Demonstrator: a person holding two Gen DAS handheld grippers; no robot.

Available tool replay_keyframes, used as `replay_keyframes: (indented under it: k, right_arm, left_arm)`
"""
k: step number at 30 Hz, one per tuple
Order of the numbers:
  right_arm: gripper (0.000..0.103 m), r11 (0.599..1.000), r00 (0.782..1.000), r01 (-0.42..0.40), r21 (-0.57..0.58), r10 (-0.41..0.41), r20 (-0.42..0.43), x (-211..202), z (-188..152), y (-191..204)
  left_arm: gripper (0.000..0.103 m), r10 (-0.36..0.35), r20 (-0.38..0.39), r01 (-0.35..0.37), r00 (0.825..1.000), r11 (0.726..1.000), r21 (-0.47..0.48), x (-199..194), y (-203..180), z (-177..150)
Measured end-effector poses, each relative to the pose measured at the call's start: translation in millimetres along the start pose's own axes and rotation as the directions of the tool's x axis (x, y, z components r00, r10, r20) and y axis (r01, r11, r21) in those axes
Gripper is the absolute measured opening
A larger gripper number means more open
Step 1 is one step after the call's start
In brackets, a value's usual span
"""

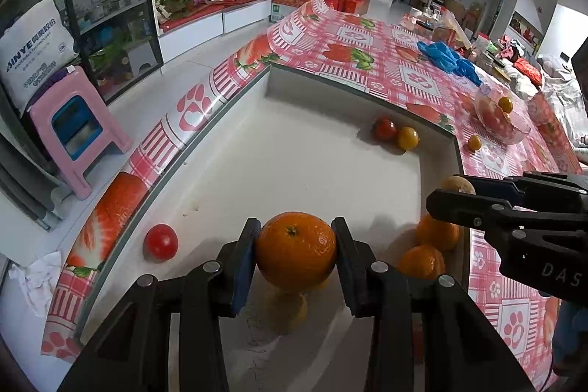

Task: Organize fruits
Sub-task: 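Lower both fruits into the white tray and open both grippers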

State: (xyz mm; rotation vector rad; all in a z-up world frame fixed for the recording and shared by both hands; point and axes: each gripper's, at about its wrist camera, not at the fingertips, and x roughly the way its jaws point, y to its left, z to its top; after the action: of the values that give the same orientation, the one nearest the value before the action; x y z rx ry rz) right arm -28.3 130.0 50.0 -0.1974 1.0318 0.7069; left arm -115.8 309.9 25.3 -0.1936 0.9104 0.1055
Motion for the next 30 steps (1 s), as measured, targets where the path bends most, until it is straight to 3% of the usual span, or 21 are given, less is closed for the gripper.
replay_keyframes:
  k: [30]
  right_arm:
    - [0.029, 1.0, 0.999, 0.004, 0.026, -0.003, -0.035, 24, 7, -7]
  left_arm:
    - [0.041, 0.06, -0.066, -0.058, 0.996, 0.998, 0.028, 13, -2, 9]
